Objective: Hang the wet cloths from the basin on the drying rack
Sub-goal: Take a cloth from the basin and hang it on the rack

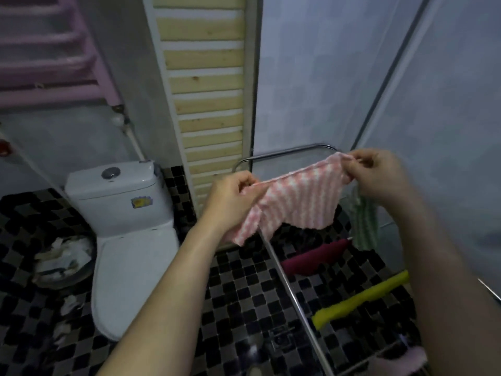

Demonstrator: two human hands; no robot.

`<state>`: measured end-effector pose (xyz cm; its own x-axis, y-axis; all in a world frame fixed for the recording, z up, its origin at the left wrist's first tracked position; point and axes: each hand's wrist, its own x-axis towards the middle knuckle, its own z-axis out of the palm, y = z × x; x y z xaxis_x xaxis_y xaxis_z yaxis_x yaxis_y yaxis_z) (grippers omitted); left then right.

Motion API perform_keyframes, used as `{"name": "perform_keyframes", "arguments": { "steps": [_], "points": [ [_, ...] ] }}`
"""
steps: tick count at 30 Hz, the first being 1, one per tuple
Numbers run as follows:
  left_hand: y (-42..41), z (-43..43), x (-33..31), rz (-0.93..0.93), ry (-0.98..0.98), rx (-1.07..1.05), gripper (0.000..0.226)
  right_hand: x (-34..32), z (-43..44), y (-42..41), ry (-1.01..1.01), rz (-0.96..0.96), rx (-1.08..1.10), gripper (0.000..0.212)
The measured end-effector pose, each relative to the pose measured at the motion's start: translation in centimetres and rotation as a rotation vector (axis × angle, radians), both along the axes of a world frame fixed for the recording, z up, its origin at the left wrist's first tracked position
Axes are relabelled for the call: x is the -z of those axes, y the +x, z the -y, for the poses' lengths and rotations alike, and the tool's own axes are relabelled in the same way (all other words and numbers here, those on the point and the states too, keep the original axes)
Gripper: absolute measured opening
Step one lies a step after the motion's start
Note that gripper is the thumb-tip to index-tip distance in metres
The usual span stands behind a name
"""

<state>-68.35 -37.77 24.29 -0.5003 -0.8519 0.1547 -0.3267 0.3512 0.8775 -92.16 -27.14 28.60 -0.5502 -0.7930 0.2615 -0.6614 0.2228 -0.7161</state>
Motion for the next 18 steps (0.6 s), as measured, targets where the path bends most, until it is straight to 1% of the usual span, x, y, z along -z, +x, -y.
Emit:
{"name": "perform_keyframes", "arguments": {
  "steps": [1, 3, 4, 5, 6, 8, 9, 10, 12, 13, 14, 16, 18],
  "points": [
    [-2.3, 0.7, 0.8, 0.080, 0.026, 0.061, 0.014, 0.4, 0.4, -1.9, 0.026, -0.036, 0.025, 0.025],
    [-3.1, 1.1, 2.2, 0.308, 0.025, 0.180, 0.010, 0.8, 0.9, -2.1, 0.097, -0.135, -0.009, 0.027],
    [-4.6, 1.6, 3.1, 0.400, 0.015, 0.240, 0.007, 1.0, 1.4, -2.9, 0.149, -0.164, -0.039, 0.023],
    [-5.6, 1.6, 3.6, 0.438, 0.010, 0.268, 0.012, 1.1, 1.9, -3.0, 0.195, -0.195, -0.078, 0.020],
    [-7.1, 2.0, 4.1, 0.413, 0.028, 0.275, 0.026, 1.7, 2.8, -3.4, 0.238, -0.213, -0.120, 0.019],
    [-9.3, 1.7, 3.8, 0.242, 0.092, 0.262, 0.050, 2.6, 4.0, -3.2, 0.300, -0.225, -0.194, 0.018],
    [-10.6, 1.8, 3.7, 0.175, 0.106, 0.272, 0.054, 3.0, 4.6, -3.4, 0.311, -0.212, -0.216, 0.017],
    [-11.5, 1.7, 3.4, 0.150, 0.099, 0.287, 0.052, 3.3, 4.9, -3.2, 0.318, -0.193, -0.244, 0.016],
    [-13.7, 2.5, 3.9, 0.177, 0.083, 0.295, 0.030, 4.4, 5.8, -4.1, 0.340, -0.123, -0.270, 0.022],
    [-14.4, 3.0, 4.3, 0.202, 0.047, 0.269, 0.018, 5.1, 6.0, -4.6, 0.343, -0.055, -0.294, 0.027],
    [-14.5, 3.4, 4.4, 0.223, 0.017, 0.241, 0.012, 5.7, 6.0, -5.0, 0.324, 0.056, -0.318, 0.029],
    [-14.4, 4.2, 4.7, 0.230, 0.016, 0.220, 0.011, 6.9, 5.8, -5.6, 0.269, 0.330, -0.347, 0.024],
    [-14.0, 4.8, 4.6, 0.196, 0.053, 0.233, 0.008, 8.1, 5.6, -5.9, 0.286, 0.525, -0.408, 0.020]
  ]
}}
